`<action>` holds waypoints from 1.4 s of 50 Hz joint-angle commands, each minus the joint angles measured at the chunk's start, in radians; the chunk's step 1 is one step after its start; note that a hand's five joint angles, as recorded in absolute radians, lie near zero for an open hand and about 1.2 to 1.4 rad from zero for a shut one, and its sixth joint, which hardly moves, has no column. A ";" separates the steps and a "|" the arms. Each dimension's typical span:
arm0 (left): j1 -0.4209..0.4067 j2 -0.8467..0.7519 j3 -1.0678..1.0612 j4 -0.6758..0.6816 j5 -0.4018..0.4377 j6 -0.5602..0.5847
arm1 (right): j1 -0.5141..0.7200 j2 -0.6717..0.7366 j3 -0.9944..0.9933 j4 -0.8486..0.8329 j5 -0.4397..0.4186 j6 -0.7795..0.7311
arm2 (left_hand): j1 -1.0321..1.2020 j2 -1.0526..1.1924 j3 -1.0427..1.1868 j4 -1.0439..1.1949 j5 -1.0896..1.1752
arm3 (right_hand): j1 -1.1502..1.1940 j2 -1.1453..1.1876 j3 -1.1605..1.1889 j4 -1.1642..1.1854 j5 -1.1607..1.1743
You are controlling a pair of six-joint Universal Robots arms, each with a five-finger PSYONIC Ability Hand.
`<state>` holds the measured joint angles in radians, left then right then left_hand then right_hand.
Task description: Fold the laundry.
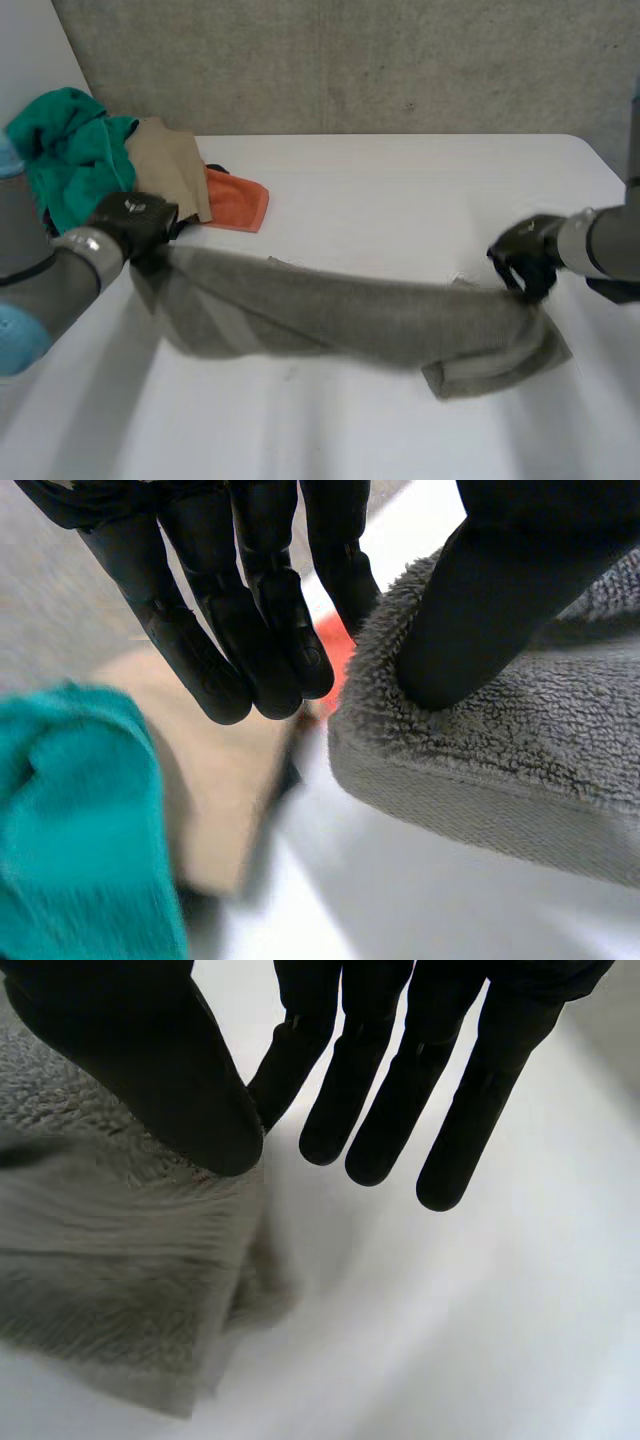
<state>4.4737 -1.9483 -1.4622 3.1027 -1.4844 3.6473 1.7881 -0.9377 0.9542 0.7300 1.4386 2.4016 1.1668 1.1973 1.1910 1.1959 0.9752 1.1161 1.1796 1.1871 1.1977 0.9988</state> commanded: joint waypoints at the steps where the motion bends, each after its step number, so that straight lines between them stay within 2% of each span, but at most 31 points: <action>1: -0.027 -0.057 0.382 0.189 -0.068 -0.110 | 0.008 0.002 -0.301 -0.332 0.055 0.197 | 0.229 0.199 0.205 0.200 0.247 | 0.280 0.217 0.209 0.199 0.223; 7: -0.028 -0.011 0.523 0.468 -0.194 -0.237 | 0.010 -0.096 -0.313 -0.700 0.092 0.292 | 0.229 0.199 0.205 0.200 0.247 | 0.280 0.217 0.209 0.199 0.223; 8: -0.030 -0.009 0.531 0.494 -0.189 -0.243 | 0.010 -0.116 -0.298 -0.784 0.089 0.294 | 0.229 0.199 0.205 0.200 0.247 | 0.280 0.217 0.209 0.199 0.223; 10: -0.034 -0.008 0.534 0.516 -0.178 -0.243 | 0.011 -0.128 -0.284 -0.823 0.082 0.291 | 0.229 0.199 0.205 0.200 0.247 | 0.280 0.217 0.209 0.199 0.223; 19: -0.024 -0.001 0.338 0.459 -0.082 -0.239 | 0.008 -0.121 -0.187 -0.719 0.014 0.289 | 0.229 0.199 0.205 0.200 0.247 | 0.280 0.217 0.209 0.199 0.223; 24: -0.014 0.018 0.145 0.490 -0.022 -0.240 | 0.002 -0.087 -0.072 -0.621 -0.091 0.295 | 0.229 0.199 0.205 0.200 0.247 | 0.280 0.217 0.209 0.199 0.223; 26: -0.014 0.035 0.094 0.514 0.002 -0.239 | 0.002 -0.072 -0.049 -0.600 -0.112 0.297 | 0.229 0.199 0.205 0.200 0.247 | 0.102 0.038 0.031 0.020 0.045; 28: -0.013 0.066 0.031 0.557 0.035 -0.237 | 0.004 -0.052 -0.025 -0.569 -0.141 0.306 | 0.229 0.199 0.205 0.200 0.247 | -0.381 -0.444 -0.452 -0.462 -0.438; 29: -0.011 0.080 0.014 0.573 0.047 -0.237 | 0.005 -0.046 -0.023 -0.555 -0.147 0.312 | 0.229 0.199 0.205 0.200 0.247 | -0.512 -0.575 -0.583 -0.593 -0.569; 35: -0.002 0.198 -0.053 0.611 0.096 -0.245 | 0.017 -0.001 -0.054 -0.494 -0.184 0.393 | 0.229 0.199 0.205 0.200 0.247 | -0.624 -0.688 -0.695 -0.706 -0.681; 39: 0.001 0.317 -0.079 0.567 0.134 -0.265 | 0.045 0.049 -0.123 -0.469 -0.257 0.488 | 0.229 0.199 0.205 0.200 0.247 | -0.627 -0.691 -0.698 -0.709 -0.685; 45: 0.009 0.446 -0.107 0.508 0.174 -0.314 | 0.092 0.114 -0.195 -0.469 -0.314 0.567 | 0.229 0.199 0.205 0.200 0.247 | -0.663 -0.726 -0.734 -0.744 -0.720; 60: -0.001 0.724 -0.204 0.482 0.303 -0.461 | 0.335 0.353 -0.377 -0.580 -0.316 0.694 | 0.229 0.199 0.205 0.200 0.247 | -0.809 -0.873 -0.880 -0.891 -0.867; 63: -0.001 0.750 -0.217 0.481 0.309 -0.477 | 0.381 0.404 -0.400 -0.603 -0.299 0.696 | 0.229 0.199 0.205 0.200 0.247 | -0.789 -0.853 -0.860 -0.871 -0.846; 65: -0.001 0.758 -0.222 0.479 0.311 -0.477 | 0.405 0.430 -0.408 -0.604 -0.276 0.692 | 0.229 0.199 0.205 0.200 0.247 | -0.672 -0.736 -0.743 -0.754 -0.730; 66: 0.001 0.761 -0.228 0.478 0.308 -0.474 | 0.425 0.451 -0.414 -0.604 -0.247 0.685 | 0.229 0.199 0.205 0.200 0.247 | -0.424 -0.488 -0.495 -0.506 -0.482; 68: 0.007 0.759 -0.234 0.478 0.308 -0.472 | 0.436 0.468 -0.420 -0.604 -0.212 0.668 | 0.229 0.199 0.205 0.200 0.247 | -0.252 -0.316 -0.323 -0.334 -0.310; 70: 0.022 0.758 -0.242 0.476 0.305 -0.470 | 0.432 0.479 -0.423 -0.595 -0.161 0.630 | 0.229 0.199 0.205 0.200 0.247 | 0.278 0.214 0.207 0.196 0.221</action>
<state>4.4753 -1.1900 -1.6870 3.5816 -1.1736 3.1715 2.1914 -0.5093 0.5457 0.1279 1.1697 3.0907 1.1668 1.1985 1.1918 1.1960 0.9752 0.7100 0.7096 0.7044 0.7024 0.5107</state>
